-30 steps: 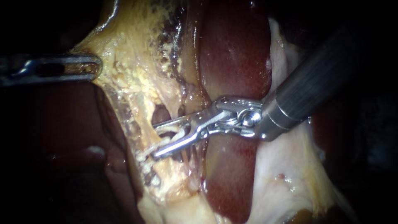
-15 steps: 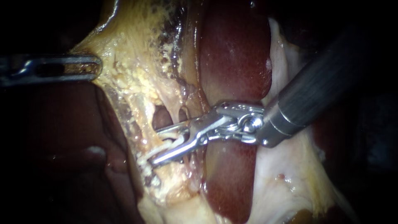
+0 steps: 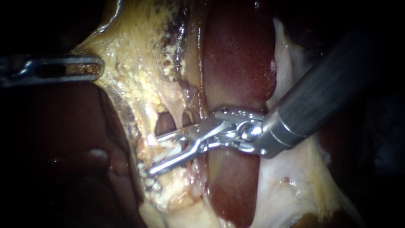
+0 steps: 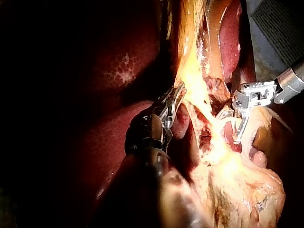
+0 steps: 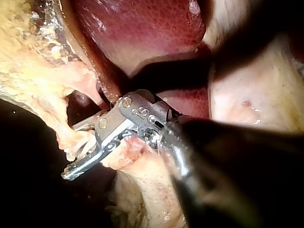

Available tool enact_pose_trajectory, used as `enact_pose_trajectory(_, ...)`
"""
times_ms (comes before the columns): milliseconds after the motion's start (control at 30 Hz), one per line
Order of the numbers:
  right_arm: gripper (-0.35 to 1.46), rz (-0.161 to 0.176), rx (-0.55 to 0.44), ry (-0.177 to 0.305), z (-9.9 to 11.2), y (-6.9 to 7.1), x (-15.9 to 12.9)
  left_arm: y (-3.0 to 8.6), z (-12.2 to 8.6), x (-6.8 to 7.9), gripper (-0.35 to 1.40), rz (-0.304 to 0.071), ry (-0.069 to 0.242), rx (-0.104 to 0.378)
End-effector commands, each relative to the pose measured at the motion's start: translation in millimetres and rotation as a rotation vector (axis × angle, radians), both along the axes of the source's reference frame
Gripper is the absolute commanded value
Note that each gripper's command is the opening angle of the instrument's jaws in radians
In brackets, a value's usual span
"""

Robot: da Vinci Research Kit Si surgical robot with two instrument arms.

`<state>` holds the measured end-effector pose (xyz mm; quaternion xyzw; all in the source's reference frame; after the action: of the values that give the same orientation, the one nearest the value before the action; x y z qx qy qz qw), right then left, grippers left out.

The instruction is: Clipping third clip left tube

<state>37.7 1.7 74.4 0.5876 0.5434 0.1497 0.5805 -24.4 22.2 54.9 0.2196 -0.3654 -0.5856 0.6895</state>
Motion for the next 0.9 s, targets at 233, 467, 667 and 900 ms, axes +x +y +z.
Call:
enact_pose_trajectory(233, 0.48, -0.008, 0.033, 0.015, 0.4, -0.5, 0.8, 0.1, 0.2, 0.0, -0.35, -0.001, 0.001, -0.001)
enact_pose_trajectory(467, 0.48, 0.031, 0.074, 0.055, 1.3, -1.0, 4.0, 0.1, 0.2, -0.1, -0.35, -0.001, 0.001, -0.001)
enact_pose_trajectory(667, 0.48, 0.079, 0.101, 0.065, 0.9, -0.9, 5.7, 0.1, 0.2, -0.3, -0.35, -0.002, 0.001, -0.001)
enact_pose_trajectory(900, 0.48, 0.132, 0.111, 0.047, 1.0, -0.5, 6.7, 0.1, 0.1, -0.4, -0.35, -0.003, 0.002, -0.001)
